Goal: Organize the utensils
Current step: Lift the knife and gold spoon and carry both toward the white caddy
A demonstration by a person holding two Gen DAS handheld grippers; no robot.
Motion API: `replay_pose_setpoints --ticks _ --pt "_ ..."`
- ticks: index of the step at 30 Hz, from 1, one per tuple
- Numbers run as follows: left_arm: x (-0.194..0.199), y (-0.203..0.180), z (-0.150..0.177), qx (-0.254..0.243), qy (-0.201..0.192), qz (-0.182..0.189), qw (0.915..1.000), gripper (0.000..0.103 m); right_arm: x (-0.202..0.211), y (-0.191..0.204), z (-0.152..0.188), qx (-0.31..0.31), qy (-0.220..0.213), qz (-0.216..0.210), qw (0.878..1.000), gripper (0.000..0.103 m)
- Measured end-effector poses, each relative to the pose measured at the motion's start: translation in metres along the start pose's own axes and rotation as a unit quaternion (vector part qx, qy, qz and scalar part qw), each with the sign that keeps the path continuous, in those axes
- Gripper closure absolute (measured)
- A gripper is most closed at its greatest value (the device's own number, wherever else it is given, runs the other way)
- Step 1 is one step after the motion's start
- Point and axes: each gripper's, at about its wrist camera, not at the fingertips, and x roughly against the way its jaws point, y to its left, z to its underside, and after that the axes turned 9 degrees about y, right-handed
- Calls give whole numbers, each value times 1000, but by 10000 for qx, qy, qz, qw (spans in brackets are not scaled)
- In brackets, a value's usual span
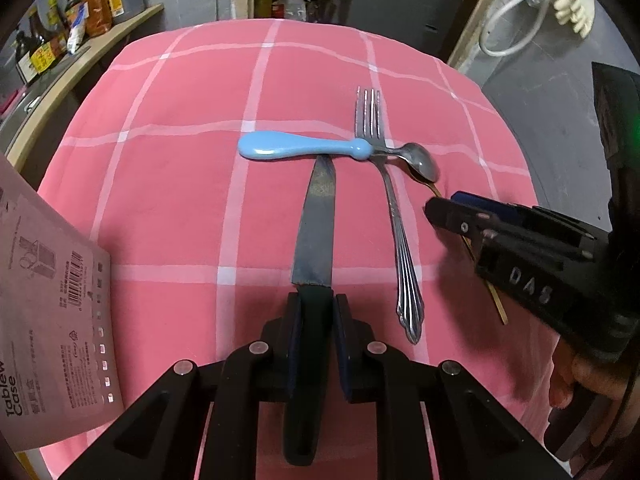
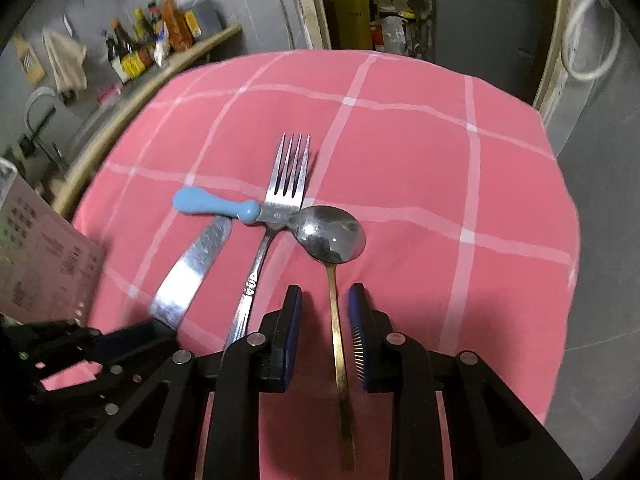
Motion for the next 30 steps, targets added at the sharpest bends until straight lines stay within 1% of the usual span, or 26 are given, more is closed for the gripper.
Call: replay_pose_setpoints --ticks 1,2,4,8,12,15,21,22,24,25,26,30 --pt "0 0 1 2 -2 -7 10000 89 0 4 0 82 18 202 9998 92" --pt "-1 0 1 -3 -5 -17 10000 89 1 5 0 97 23 256 9996 96" --pt "1 3 3 -15 -11 -3 10000 89 4 2 0 -29 73 157 9998 98" --pt "1 4 3 82 54 152 9998 89 11 -13 3 -491 171 -279 9983 99" --pt "4 9 9 88 118 252 9996 89 22 -22 18 -831 323 -644 9939 100" --pt "4 10 16 116 199 401 9989 90 31 -20 35 -909 391 -713 9925 100" --pt "7 10 28 179 417 746 9962 91 48 -25 65 -1258 529 -1112 9844 100" --pt "8 10 30 188 434 775 9959 94 51 -25 70 -1325 546 -1181 9826 100" --pt "10 12 36 223 492 883 9946 95 54 -28 79 -1459 579 -1339 9785 100" --pt "11 14 40 236 511 907 9943 95 57 -28 84 -1522 583 -1413 9765 100" --pt "11 14 44 240 530 928 9940 95 51 -31 87 -1555 581 -1449 9754 100" --pt "14 16 53 176 548 988 9934 95 52 -34 107 -1728 495 -1503 9722 100"
